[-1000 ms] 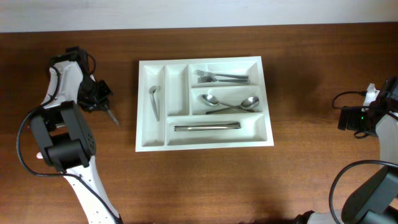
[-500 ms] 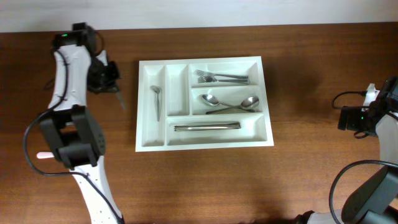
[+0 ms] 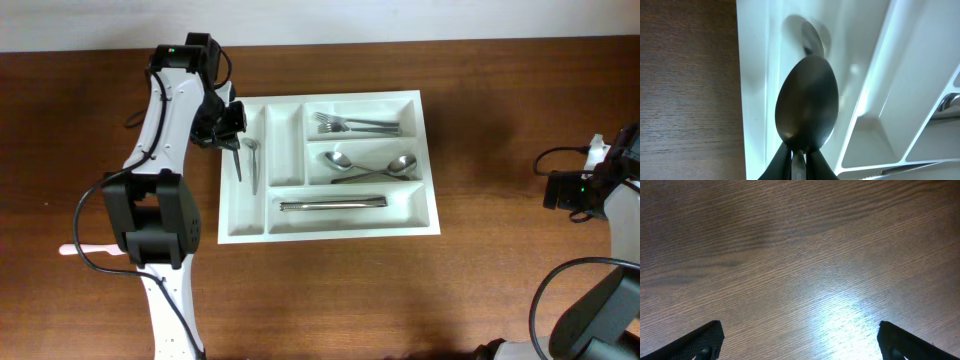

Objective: Pack container
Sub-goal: 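Carry the spoon into the tray's left compartment and release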

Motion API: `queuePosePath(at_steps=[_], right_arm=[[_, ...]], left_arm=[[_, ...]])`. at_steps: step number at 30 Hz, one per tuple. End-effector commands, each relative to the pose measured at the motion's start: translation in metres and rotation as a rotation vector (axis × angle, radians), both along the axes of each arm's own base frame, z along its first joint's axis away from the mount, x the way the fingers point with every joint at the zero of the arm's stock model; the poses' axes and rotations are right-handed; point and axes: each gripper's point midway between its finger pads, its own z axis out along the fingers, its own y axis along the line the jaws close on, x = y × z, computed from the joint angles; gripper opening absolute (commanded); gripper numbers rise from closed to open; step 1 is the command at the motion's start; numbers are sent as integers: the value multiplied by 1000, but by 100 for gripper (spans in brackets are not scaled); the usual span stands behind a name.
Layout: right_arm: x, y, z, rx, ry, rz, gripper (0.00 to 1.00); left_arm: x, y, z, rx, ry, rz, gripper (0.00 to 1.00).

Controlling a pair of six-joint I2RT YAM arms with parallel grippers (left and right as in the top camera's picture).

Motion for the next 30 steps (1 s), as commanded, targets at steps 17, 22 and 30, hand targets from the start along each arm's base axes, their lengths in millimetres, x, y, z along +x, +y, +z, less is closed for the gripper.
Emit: queuePosePath(at_steps=[17, 22, 30], right_arm=[[-1, -1, 0, -5, 0, -14, 99], [-1, -1, 0, -5, 0, -14, 99], [-1, -1, 0, -5, 0, -14, 99]], left_arm=[[4, 1, 4, -4, -24, -52, 40], [13, 29, 23, -6, -56, 40, 72], [4, 112, 51, -11, -44, 248, 99]])
